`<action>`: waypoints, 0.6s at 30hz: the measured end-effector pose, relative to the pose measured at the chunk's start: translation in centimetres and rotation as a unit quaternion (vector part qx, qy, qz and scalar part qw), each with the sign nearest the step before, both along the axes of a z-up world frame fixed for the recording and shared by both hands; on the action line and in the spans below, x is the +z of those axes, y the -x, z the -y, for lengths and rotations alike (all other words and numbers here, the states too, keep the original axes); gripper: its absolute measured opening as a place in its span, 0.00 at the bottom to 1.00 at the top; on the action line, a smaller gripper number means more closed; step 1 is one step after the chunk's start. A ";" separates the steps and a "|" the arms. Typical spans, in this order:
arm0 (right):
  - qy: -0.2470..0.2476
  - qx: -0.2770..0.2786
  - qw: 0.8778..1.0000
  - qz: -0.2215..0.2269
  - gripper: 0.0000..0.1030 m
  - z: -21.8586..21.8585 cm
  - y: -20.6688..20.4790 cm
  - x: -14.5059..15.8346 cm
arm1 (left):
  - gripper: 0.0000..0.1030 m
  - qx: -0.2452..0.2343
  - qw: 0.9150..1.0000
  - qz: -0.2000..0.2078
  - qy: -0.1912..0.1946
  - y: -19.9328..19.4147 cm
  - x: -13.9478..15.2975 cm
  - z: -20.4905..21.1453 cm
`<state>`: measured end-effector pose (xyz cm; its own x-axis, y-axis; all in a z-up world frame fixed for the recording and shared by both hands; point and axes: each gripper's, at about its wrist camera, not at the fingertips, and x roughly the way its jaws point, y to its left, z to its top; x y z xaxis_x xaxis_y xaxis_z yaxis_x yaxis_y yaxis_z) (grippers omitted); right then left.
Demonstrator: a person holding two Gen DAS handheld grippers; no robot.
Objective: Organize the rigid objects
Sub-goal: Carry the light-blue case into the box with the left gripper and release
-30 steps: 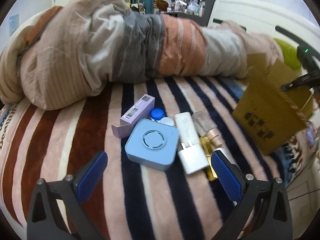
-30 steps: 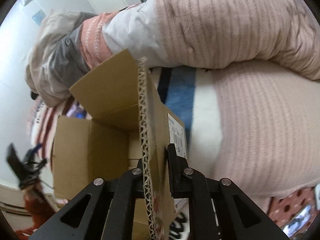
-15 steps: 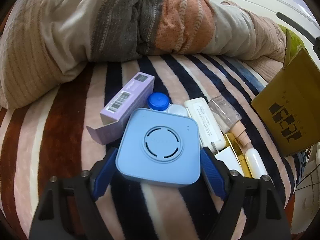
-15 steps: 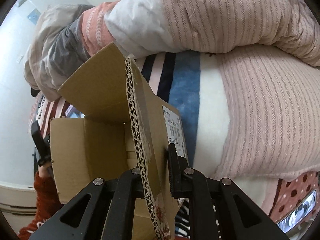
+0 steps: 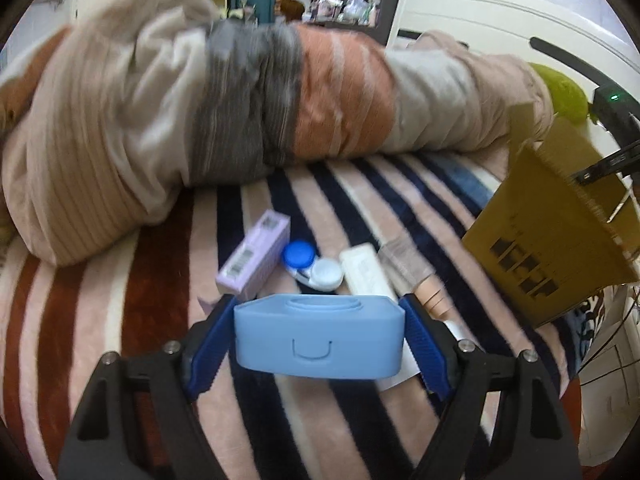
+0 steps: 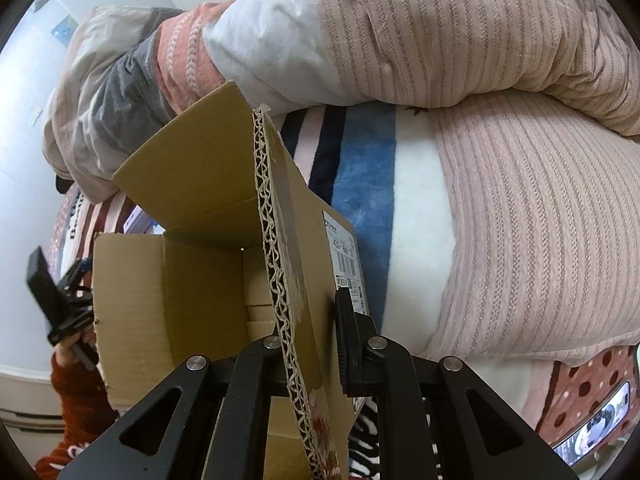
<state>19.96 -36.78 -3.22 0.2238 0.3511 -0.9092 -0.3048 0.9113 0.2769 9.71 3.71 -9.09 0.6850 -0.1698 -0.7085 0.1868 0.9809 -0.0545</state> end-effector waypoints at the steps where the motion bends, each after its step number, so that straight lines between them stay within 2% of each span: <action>1: 0.000 -0.001 1.000 0.000 0.06 0.0 -0.1 0.0 | 0.77 -0.006 1.000 0.006 0.000 0.1 0.8 0.3; 5: 0.000 0.000 1.000 0.002 0.06 0.0 -0.1 -0.1 | 0.77 -0.019 0.999 0.029 0.011 1.1 3.8 1.4; 9: 0.003 0.003 1.000 0.003 0.06 -0.1 -0.2 -0.1 | 0.77 -0.065 0.995 0.075 0.028 1.1 9.3 4.7; 11: 0.006 0.004 1.000 0.003 0.06 -0.1 -0.3 -0.2 | 0.77 -0.094 0.991 0.082 0.046 0.6 11.4 6.8; 14: 0.010 0.005 1.000 0.004 0.06 -0.3 -0.3 -0.4 | 0.77 -0.140 0.985 0.072 0.069 -0.6 13.5 10.7; 18: 0.009 0.005 1.000 0.001 0.06 -0.2 -0.6 -0.5 | 0.77 -0.181 0.981 0.030 0.058 -3.1 12.4 16.6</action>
